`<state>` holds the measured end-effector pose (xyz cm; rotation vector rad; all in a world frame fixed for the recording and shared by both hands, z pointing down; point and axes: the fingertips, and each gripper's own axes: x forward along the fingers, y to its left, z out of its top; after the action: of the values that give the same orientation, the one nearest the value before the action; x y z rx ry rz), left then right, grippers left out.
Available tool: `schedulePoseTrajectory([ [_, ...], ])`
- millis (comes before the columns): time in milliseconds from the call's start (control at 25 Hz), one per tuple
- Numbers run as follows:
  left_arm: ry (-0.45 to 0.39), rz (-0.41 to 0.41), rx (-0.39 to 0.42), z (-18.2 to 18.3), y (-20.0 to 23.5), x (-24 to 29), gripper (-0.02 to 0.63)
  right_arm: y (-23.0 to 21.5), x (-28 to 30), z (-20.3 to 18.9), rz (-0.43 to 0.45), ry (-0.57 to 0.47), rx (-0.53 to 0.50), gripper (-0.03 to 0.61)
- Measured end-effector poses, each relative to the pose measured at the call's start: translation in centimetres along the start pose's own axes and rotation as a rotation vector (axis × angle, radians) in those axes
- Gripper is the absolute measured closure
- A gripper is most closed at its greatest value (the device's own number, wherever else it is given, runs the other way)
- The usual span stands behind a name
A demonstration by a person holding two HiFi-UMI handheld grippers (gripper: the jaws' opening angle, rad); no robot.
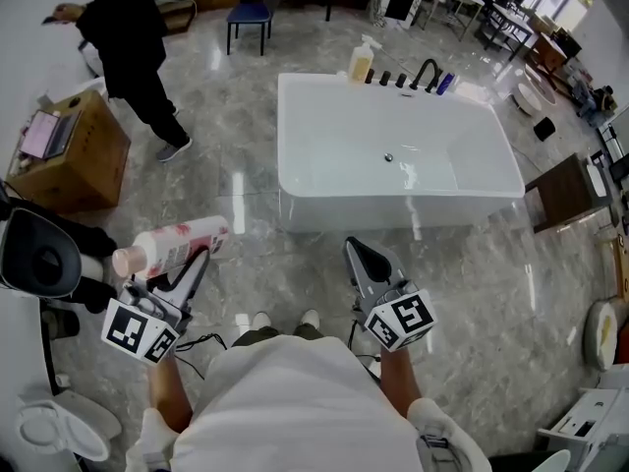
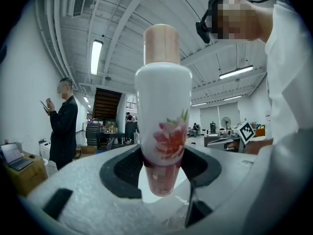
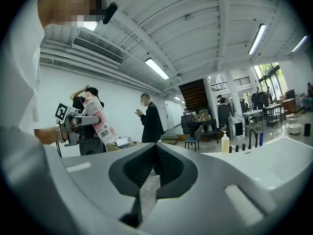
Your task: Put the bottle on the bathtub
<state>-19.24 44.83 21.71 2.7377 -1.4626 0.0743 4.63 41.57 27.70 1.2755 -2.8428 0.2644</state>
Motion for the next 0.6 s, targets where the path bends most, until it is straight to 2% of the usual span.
schedulePoseTrajectory([
  [600,-0.010,-0.044,0.011,0.3,-1.7,3.6,0.385,-2.5,-1.0,-0.2,-0.012,-0.021,0.034,0.569],
])
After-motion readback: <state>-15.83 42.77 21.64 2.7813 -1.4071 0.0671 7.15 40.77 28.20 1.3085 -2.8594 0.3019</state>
